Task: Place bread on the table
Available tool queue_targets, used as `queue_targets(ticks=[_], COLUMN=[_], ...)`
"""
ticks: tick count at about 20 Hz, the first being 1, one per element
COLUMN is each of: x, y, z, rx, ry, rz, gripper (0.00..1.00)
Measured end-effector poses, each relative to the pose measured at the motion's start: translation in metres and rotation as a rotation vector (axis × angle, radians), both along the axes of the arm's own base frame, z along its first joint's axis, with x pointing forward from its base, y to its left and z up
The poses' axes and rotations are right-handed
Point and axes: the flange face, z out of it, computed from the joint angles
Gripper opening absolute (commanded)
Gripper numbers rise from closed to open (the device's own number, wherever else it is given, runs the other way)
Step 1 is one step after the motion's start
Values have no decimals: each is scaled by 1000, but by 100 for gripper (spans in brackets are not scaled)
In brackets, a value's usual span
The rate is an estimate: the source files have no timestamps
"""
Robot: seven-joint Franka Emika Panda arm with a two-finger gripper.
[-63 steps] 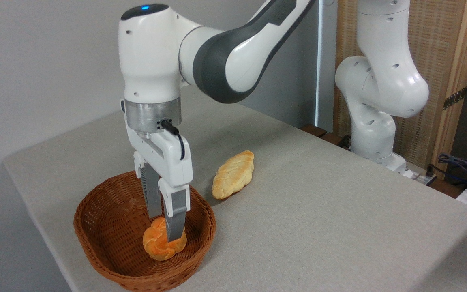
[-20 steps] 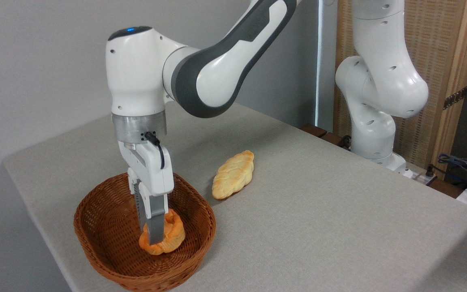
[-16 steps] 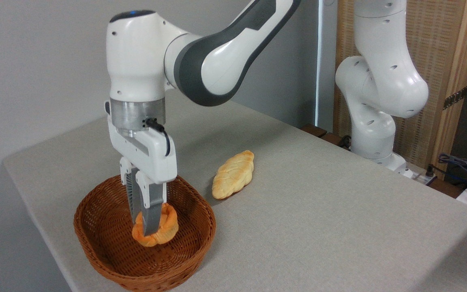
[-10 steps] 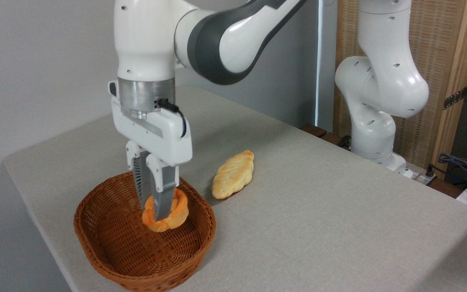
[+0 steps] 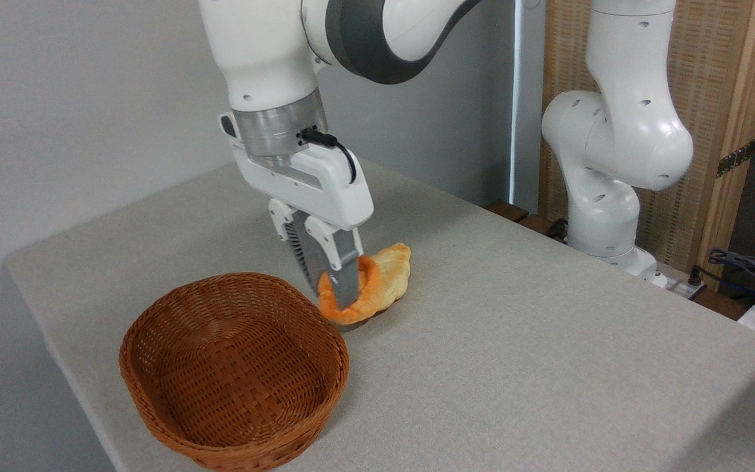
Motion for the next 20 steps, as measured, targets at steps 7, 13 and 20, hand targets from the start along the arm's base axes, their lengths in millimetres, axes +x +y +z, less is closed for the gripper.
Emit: queue_targets(ticks=[7,13,20], x=[-48,-61,-61], y=[4,3,-3], z=[-35,-49,-51], rx=[-13,-15,-13], ry=[102,133,132], rz=[-82,-94,-107], gripper=[90,100,100])
